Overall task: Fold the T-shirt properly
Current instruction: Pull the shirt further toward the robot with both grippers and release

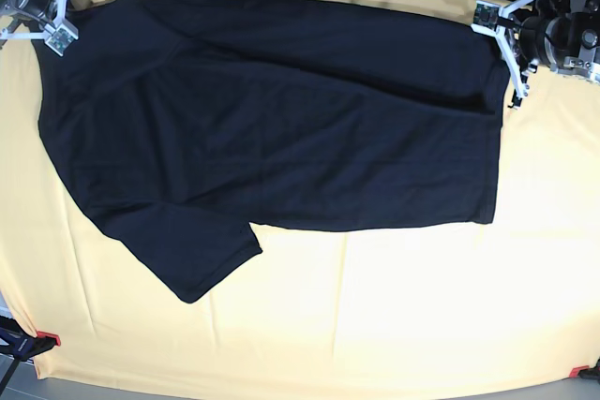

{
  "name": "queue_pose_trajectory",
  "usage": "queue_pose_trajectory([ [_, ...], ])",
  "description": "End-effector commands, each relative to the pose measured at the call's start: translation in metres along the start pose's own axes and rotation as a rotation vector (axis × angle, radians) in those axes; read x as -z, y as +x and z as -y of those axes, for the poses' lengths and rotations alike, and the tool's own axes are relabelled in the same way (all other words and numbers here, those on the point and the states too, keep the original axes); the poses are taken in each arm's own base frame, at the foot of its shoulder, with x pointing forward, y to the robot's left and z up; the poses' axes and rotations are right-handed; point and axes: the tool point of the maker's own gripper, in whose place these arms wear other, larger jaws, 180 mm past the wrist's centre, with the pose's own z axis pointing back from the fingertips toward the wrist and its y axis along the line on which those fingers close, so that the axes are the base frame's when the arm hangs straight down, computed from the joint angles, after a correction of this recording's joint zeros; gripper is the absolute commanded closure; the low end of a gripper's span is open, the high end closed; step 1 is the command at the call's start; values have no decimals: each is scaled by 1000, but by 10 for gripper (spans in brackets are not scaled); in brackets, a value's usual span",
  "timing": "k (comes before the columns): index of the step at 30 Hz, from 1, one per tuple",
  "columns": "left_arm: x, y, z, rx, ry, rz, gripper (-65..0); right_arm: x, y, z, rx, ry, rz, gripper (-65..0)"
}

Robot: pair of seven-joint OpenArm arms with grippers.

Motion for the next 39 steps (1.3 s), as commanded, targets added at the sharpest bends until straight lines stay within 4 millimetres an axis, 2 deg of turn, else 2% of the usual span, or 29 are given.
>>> queue_pose_trajectory([
  [1, -6, -1, 0, -5, -8, 0, 0, -4, -4, 4, -19, -18, -25, 0],
  [6, -7, 14, 7, -80, -53, 79, 0, -4, -17, -4, -22, 6, -71, 0],
  [14, -8, 2, 20, -157, -120, 4, 0, -3, -17, -5, -23, 7, -70, 0],
  [21, -8, 8, 23, -189, -145, 36, 0, -3, -16, -5, -23, 8, -60, 0],
  [22, -8, 9, 23, -188, -143, 42, -23, -3, -16, -5, -22, 8, -60, -70],
  [25, -8, 7, 23, -187, -144, 30, -244, -3, -15, -4, -23, 7, -59, -324],
  [26, -8, 6, 24, -186, -145, 22, -312, -3, -14, -4, -23, 7, -54, -379],
  [27, -8, 5, 23, -183, -142, 18, -365, -3, -14, -4, -26, 7, -54, -402],
  [29, -8, 0, 21, -164, -127, -8, -401, -4, -14, -5, -35, 11, -55, -403],
  [34, -9, -17, 11, -102, -73, -92, -401, -4, -14, -1, -31, -7, -58, -403],
  [36, -9, -22, 5, -95, -40, -122, -401, -5, -10, 8, -21, -63, -43, -403],
  [39, -12, -33, -22, -147, 122, -174, -401, -11, -1, 32, -16, -198, -15, -403],
])
